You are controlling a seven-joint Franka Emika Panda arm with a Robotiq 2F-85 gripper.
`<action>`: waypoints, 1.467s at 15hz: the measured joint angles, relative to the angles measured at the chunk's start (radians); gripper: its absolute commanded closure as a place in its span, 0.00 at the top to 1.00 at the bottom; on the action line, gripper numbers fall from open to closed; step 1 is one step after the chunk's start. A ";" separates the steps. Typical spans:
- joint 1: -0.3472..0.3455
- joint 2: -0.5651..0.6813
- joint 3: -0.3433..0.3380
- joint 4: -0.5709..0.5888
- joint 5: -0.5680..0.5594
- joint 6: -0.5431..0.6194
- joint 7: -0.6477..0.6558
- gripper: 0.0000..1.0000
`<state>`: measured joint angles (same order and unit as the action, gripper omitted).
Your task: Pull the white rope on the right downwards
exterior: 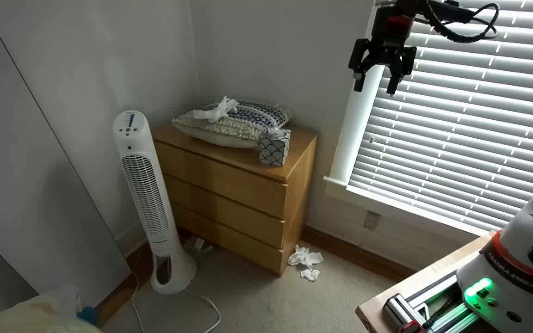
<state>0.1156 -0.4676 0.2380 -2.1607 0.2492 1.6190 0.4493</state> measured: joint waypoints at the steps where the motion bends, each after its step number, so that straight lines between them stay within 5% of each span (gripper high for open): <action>1: 0.000 0.000 0.000 0.000 0.000 0.000 0.000 1.00; 11: -0.007 -0.004 -0.014 0.001 -0.025 0.000 -0.025 1.00; 17: -0.042 -0.056 -0.143 -0.044 -0.214 -0.007 -0.335 1.00; 22: -0.077 -0.105 -0.283 -0.100 -0.272 0.103 -0.585 1.00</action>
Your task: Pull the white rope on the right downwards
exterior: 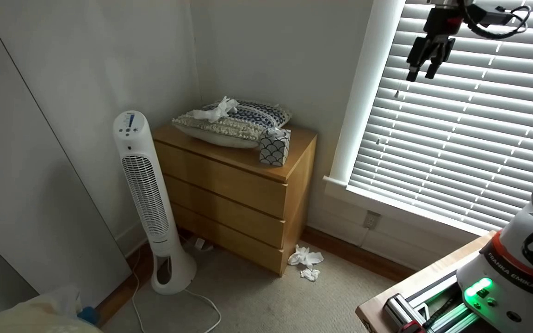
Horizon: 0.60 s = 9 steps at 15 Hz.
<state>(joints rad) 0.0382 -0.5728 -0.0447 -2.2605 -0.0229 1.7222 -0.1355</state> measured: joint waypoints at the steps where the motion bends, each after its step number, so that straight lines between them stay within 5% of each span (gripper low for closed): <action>1: -0.007 -0.008 -0.029 -0.015 0.000 0.032 -0.039 1.00; 6: -0.059 -0.015 -0.137 -0.097 -0.021 0.212 -0.186 1.00; 9: -0.067 -0.015 -0.146 -0.106 -0.023 0.222 -0.200 1.00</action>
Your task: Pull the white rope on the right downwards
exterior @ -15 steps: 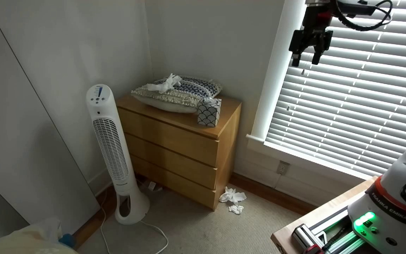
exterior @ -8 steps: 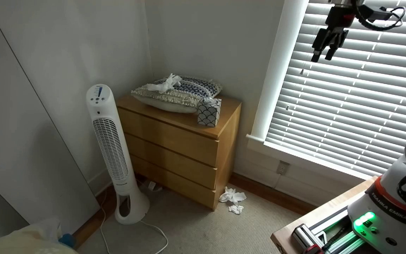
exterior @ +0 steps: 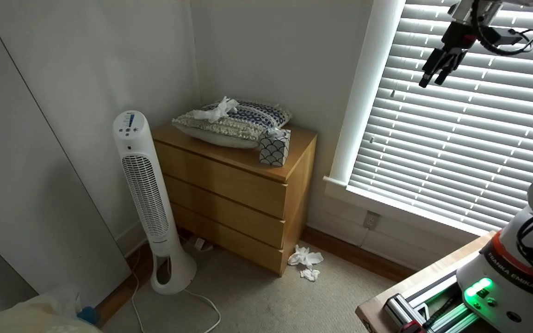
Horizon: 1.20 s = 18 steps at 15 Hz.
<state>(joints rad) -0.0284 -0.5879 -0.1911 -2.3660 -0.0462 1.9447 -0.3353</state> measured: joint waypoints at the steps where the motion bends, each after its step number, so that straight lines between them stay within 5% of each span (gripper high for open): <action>1: 0.000 0.000 0.002 0.000 0.000 0.000 0.000 1.00; 10: 0.001 0.032 -0.007 0.021 0.002 0.057 -0.031 1.00; 18: 0.001 0.250 -0.135 0.096 0.072 0.255 -0.259 1.00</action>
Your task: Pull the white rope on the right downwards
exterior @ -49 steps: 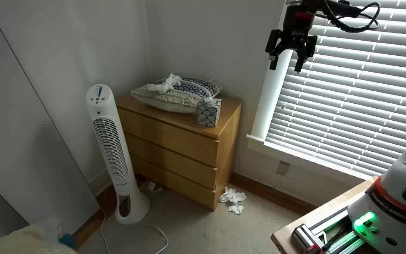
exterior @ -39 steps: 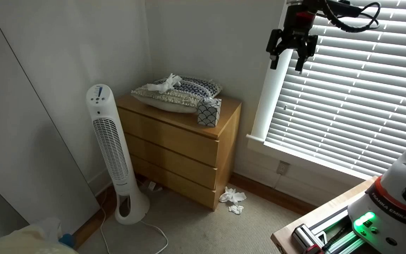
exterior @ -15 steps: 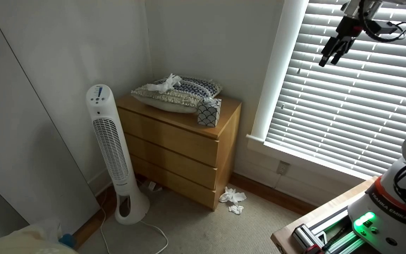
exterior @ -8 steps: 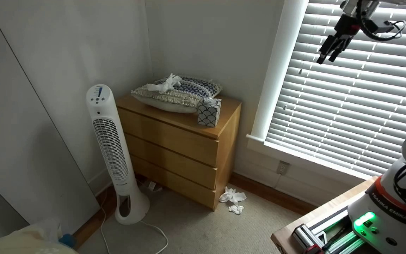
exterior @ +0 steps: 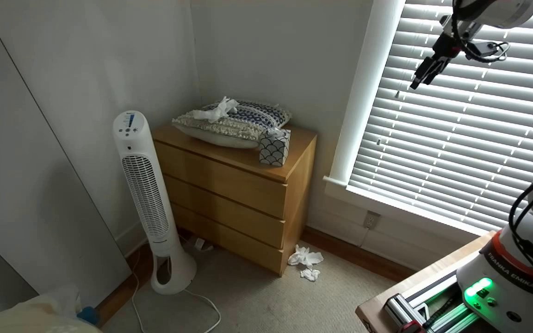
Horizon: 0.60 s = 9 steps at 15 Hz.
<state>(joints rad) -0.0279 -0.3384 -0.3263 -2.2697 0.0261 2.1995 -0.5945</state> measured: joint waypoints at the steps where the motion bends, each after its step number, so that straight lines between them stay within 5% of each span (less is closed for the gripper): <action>1: 0.000 0.022 -0.006 0.011 0.020 0.005 -0.020 1.00; 9: -0.042 0.207 -0.011 0.119 0.102 0.058 -0.117 1.00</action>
<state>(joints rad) -0.0697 -0.1315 -0.3371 -2.1507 0.1285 2.2578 -0.7116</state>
